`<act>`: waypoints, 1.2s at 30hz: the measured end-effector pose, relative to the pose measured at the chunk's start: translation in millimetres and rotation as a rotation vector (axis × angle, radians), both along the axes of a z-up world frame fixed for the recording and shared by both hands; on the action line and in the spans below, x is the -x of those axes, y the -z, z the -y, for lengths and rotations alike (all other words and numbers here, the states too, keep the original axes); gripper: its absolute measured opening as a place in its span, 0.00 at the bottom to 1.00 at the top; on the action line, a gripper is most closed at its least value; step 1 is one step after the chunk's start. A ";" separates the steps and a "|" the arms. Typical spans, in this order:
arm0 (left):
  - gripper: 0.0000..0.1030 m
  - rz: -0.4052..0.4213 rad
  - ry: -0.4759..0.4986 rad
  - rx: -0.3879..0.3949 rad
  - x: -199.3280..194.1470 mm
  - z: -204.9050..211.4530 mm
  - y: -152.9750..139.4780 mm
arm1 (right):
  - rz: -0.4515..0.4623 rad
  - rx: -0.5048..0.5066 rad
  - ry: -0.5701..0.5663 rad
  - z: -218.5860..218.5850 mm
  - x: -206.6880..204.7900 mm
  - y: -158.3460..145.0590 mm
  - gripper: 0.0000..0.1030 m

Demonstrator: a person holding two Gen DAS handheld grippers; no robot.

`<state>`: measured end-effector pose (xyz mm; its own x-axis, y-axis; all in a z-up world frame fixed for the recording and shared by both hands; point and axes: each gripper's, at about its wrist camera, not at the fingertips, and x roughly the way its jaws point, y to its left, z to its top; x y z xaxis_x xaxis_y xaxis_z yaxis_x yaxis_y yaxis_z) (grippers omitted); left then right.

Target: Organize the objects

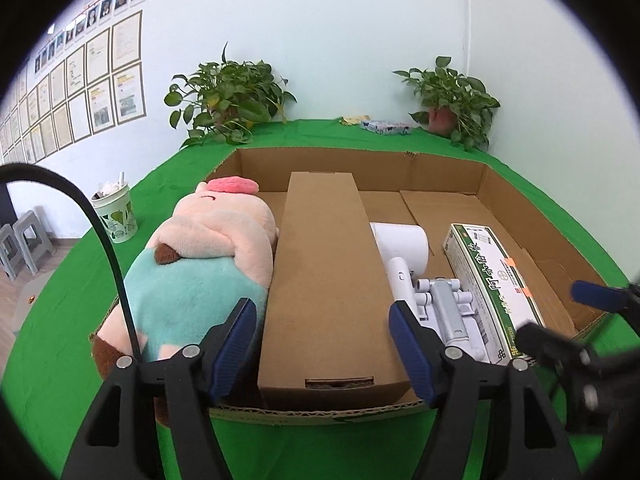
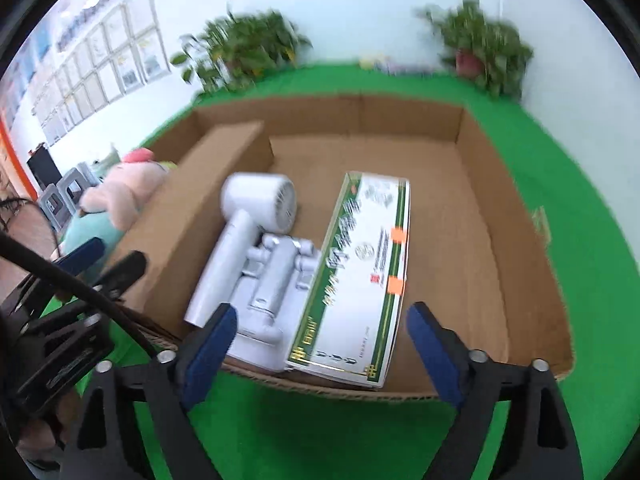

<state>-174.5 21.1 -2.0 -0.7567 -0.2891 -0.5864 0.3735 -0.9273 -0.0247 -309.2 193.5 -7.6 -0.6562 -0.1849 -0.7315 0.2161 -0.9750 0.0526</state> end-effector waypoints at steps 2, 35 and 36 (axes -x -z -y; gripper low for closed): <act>0.70 -0.014 -0.003 0.028 -0.2 -4.2 3.3 | -0.112 -0.041 -0.015 11.4 -20.2 -1.9 0.99; 0.83 -0.007 -0.046 0.121 9.6 -16.6 18.8 | -0.260 0.000 0.069 14.0 -23.1 27.5 1.00; 0.83 -0.007 -0.046 0.121 9.6 -16.5 18.8 | -0.260 0.000 0.069 14.1 -23.2 27.5 1.00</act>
<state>-184.1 37.6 -20.8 -0.7449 -0.3919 -0.5399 0.4159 -0.9056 0.0835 -286.0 179.4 -35.1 -0.8331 -0.1328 -0.5370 0.1551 -0.9879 0.0037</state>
